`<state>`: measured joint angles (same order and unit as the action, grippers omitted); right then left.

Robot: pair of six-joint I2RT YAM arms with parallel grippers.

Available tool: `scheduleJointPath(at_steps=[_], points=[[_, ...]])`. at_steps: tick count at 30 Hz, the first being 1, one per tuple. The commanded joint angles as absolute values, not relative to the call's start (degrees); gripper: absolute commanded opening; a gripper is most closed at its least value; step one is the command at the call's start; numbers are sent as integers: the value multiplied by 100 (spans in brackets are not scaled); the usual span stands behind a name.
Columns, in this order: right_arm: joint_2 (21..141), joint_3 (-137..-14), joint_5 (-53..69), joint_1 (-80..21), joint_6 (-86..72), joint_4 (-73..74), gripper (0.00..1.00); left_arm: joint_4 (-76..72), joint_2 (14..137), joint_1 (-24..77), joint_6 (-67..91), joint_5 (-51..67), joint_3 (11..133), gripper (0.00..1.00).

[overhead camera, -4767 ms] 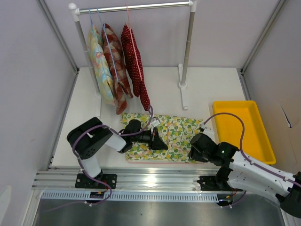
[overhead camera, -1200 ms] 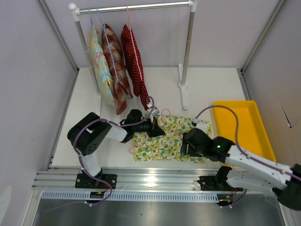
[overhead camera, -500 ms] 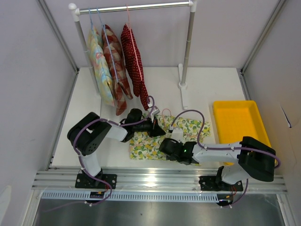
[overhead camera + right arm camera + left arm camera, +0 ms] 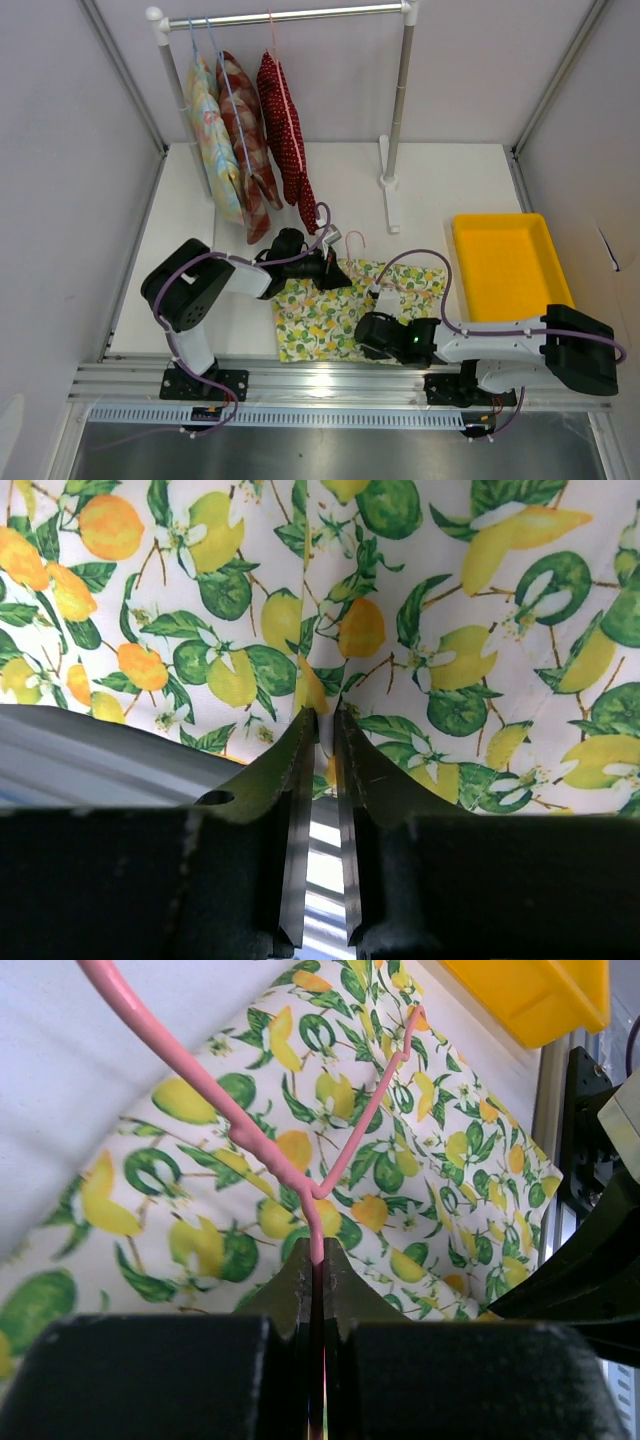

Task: Place the skirt on the hanger

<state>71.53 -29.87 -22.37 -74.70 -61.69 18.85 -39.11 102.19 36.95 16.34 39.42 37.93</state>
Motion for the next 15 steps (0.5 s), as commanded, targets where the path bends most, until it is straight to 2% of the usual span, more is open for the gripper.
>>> scheduleJointPath(at_steps=[1, 5, 15], points=[[6822, -2681, -1942, -7567, -6372, 2794, 19, -3894, 9923, 3647, 1354, 4043, 4043, 0], [6513, -2707, -1741, -7567, -6065, 2918, 20, -3797, 9905, 3647, 1266, 4017, 4104, 0], [6671, -2655, -1442, -7567, -5739, 2927, 20, -3263, 9720, 3648, 958, 4306, 4376, 0]])
